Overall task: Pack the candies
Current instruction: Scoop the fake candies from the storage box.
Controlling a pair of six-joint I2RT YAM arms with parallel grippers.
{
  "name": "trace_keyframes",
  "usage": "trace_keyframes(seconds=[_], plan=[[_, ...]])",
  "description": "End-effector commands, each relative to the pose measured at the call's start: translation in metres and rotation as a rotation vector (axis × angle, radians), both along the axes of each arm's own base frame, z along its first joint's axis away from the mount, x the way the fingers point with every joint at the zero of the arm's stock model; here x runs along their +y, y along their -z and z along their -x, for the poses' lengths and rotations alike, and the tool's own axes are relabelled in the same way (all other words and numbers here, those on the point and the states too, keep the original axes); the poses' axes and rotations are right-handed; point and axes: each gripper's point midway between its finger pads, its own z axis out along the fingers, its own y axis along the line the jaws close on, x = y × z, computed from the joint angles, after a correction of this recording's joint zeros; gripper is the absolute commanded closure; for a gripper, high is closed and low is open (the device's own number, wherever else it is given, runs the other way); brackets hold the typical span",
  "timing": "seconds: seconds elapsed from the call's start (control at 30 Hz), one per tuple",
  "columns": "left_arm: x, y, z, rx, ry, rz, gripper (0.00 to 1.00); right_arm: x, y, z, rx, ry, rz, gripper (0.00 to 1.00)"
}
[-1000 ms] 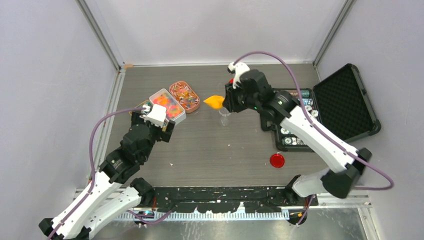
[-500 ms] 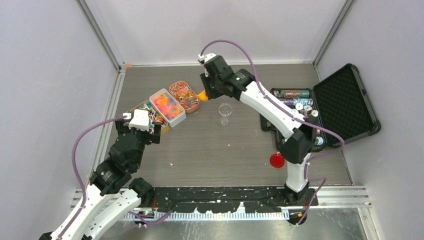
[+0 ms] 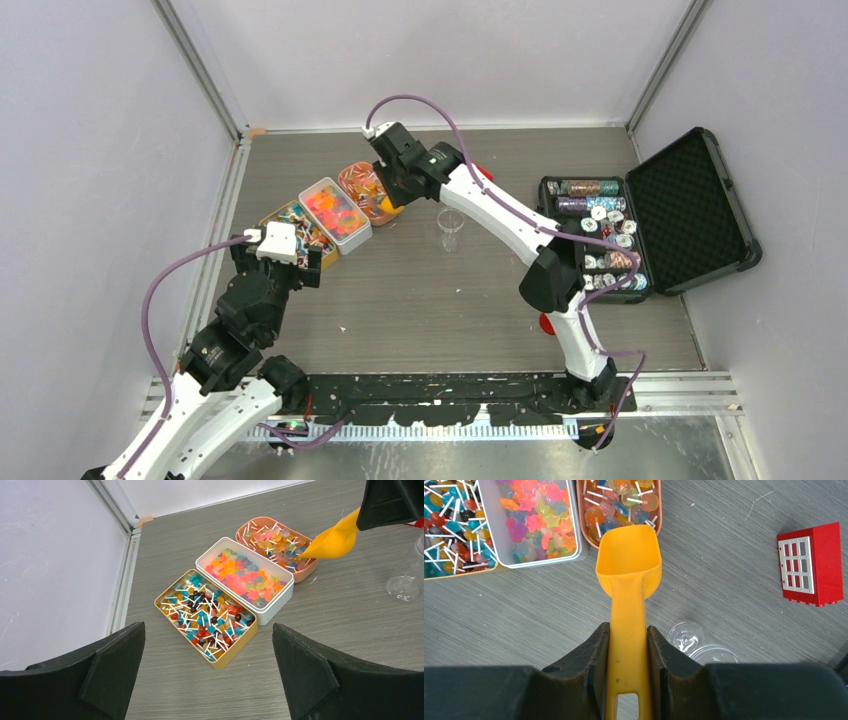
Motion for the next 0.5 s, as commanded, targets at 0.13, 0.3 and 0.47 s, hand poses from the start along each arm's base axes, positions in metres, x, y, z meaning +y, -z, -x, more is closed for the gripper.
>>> trace_keyframes(seconds=[0.13, 0.3, 0.47], plan=[[0.0, -0.015, 0.0, -0.068, 0.002, 0.044, 0.0, 0.004, -0.011, -0.008, -0.045, 0.017, 0.024, 1.0], [0.001, -0.013, -0.001, -0.06, -0.004, 0.034, 0.0, 0.007, 0.004, -0.013, -0.037, 0.016, 0.055, 1.0], [0.002, -0.013, 0.0, -0.061, -0.009, 0.032, 0.0, 0.016, 0.013, -0.021, -0.048, 0.016, 0.041, 1.0]])
